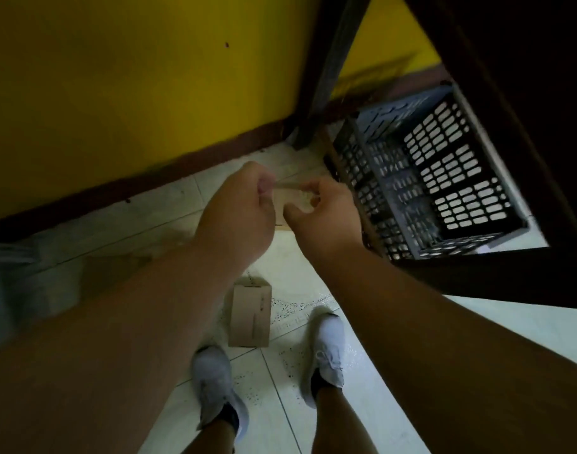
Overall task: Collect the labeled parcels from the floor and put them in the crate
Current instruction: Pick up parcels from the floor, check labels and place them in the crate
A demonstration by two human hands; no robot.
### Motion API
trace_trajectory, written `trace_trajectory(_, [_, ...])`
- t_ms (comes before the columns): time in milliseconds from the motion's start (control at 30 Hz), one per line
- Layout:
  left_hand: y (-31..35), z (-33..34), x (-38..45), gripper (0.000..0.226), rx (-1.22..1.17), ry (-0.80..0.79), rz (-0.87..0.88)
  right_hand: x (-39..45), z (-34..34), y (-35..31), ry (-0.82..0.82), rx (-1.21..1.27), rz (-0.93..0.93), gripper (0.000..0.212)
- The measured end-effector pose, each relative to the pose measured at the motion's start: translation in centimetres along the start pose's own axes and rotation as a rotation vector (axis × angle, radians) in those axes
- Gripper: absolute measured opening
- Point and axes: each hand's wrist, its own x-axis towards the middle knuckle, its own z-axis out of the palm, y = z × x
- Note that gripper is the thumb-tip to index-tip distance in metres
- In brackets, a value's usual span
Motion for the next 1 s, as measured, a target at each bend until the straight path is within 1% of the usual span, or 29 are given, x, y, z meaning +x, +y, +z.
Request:
trace_trajectory(133, [-7.1,9.6,4.6,0.025,0.066,-0.057,-0.031,6.2,6.4,9.5,-0.035,-0.071,0.097,0.047])
trace_trajectory(233, [-12.3,15.5,7.6,0.021,0.106,-0.093,-0.071,10.0,10.7,15.4,-0.061,-0.134,0.147,0.050])
trace_trajectory(300, [-15.5,18.6,9.4,0.021,0.117,-0.115,-0.120,12.3,12.9,18.6,-0.081,-0.162,0.164,0.055])
trace_trajectory(400, [-19.2,22.4,11.5,0.028,0.094,-0.133,-0.154,15.8,14.9,22.5,-0.093,-0.197,0.168,0.062])
trace_trajectory(500, [-21.7,25.2,13.2,0.037,0.086,-0.150,-0.251,18.8,15.9,25.4,-0.083,-0.284,0.164,0.060])
trace_trajectory(567, [-22.8,26.6,14.3,0.048,0.045,-0.170,-0.347,20.6,16.5,26.9,-0.074,-0.384,0.112,0.062])
trace_trajectory(633, [-23.3,27.7,15.2,0.052,-0.049,-0.195,-0.477,22.1,16.8,27.9,-0.075,-0.404,0.008,0.069])
trace_trajectory(700, [-23.4,28.8,15.9,0.044,-0.227,-0.226,-0.645,23.3,17.2,28.4,-0.157,-0.443,-0.103,0.092])
trace_trajectory(767, [-23.7,29.4,16.2,0.035,-0.415,-0.233,-0.776,24.2,17.9,28.6,-0.303,-0.720,-0.251,0.120])
trace_trajectory(800, [-24.1,29.6,16.3,0.032,-0.492,-0.232,-0.807,24.7,18.2,28.6,-0.348,-0.862,-0.327,0.128])
trace_trajectory(833, [-24.4,29.7,16.3,0.031,-0.547,-0.244,-0.815,25.2,18.4,28.4,-0.365,-0.954,-0.390,0.132])
trace_trajectory(933, [-25.1,29.5,16.4,0.035,-0.649,-0.278,-0.746,27.0,18.8,26.6,-0.345,-1.046,-0.481,0.130])
trace_trajectory(1000, [-24.8,29.0,16.8,0.033,-0.663,-0.199,-0.732,28.2,19.1,24.8,-0.353,-1.097,-0.509,0.130])
